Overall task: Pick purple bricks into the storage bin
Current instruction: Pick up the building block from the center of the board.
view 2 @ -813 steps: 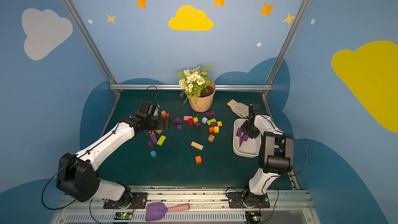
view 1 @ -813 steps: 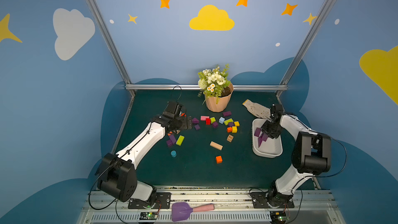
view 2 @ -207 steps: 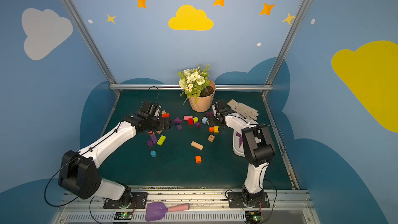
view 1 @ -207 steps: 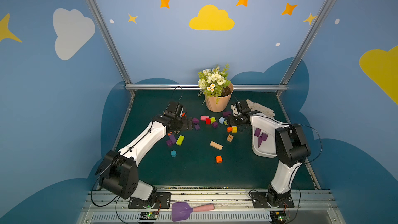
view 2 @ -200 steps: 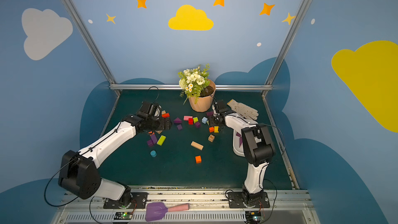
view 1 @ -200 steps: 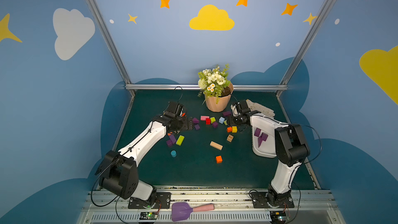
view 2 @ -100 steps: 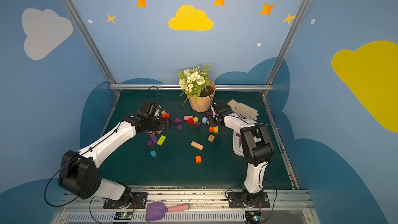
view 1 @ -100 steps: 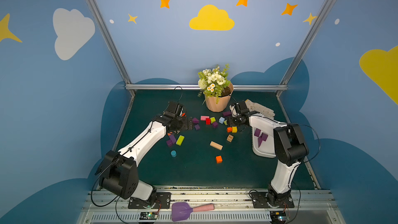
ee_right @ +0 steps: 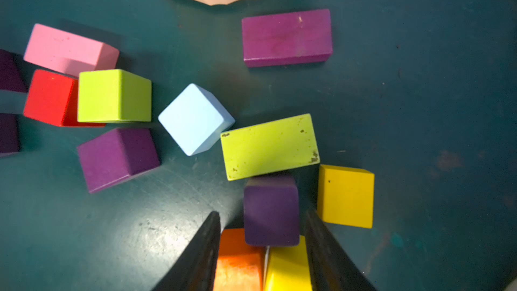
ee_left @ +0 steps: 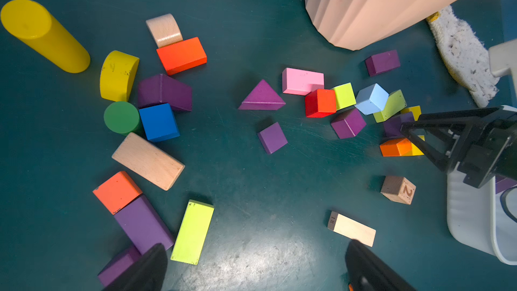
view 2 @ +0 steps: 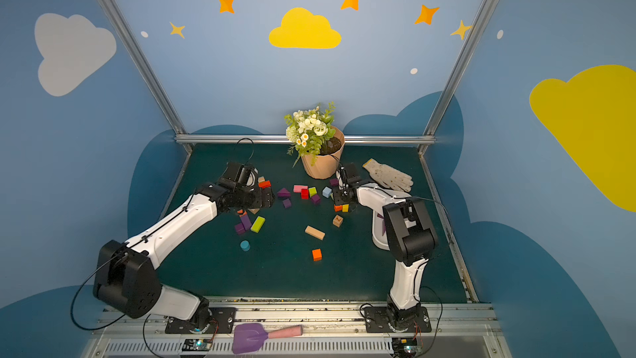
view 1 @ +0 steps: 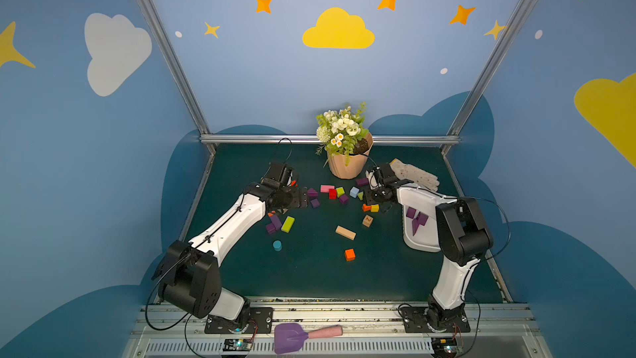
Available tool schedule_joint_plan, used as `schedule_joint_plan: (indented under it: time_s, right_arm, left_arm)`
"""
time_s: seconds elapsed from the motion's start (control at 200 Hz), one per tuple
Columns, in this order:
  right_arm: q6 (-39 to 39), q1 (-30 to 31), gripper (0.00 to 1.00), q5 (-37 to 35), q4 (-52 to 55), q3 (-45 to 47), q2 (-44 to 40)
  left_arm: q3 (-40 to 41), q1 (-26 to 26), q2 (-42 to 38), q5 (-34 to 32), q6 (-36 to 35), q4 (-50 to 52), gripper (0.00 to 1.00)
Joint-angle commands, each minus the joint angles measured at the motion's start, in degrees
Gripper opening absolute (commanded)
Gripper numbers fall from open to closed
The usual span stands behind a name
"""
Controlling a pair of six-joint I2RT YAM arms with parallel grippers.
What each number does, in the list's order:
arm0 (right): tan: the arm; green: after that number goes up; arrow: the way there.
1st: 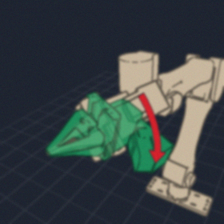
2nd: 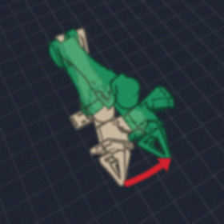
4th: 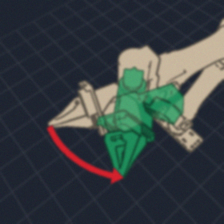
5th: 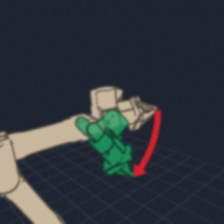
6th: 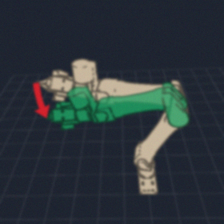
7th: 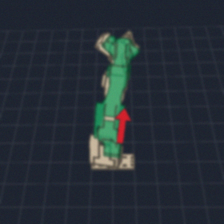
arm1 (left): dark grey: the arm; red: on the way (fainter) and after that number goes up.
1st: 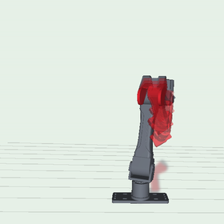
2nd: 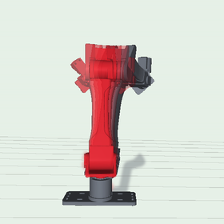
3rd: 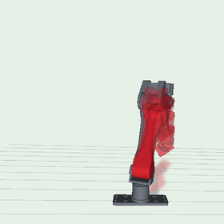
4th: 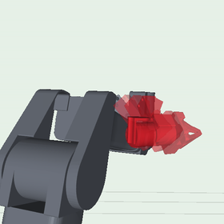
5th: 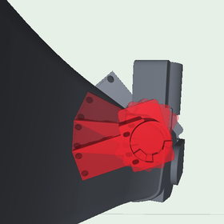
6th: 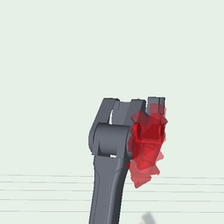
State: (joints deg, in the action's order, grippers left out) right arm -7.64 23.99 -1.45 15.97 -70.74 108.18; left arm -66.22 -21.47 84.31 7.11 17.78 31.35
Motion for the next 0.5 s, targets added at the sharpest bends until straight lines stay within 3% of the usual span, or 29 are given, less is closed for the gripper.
schedule_joint_plan:
  time_s: [0.0,0.491]
  right_arm:
    - [0.9,0.6,0.50,-1.1,-0.1,0.2,-1.2]
    - [1.5,1.5,0.47,-3.6,0.7,0.4,-0.4]
  left_arm:
    - [-0.1,0.1,-0.9,-0.5,-0.8,-0.7,1.00]
    - [0.0,0.2,-1.2,0.4,-0.9,-0.9,1.00]
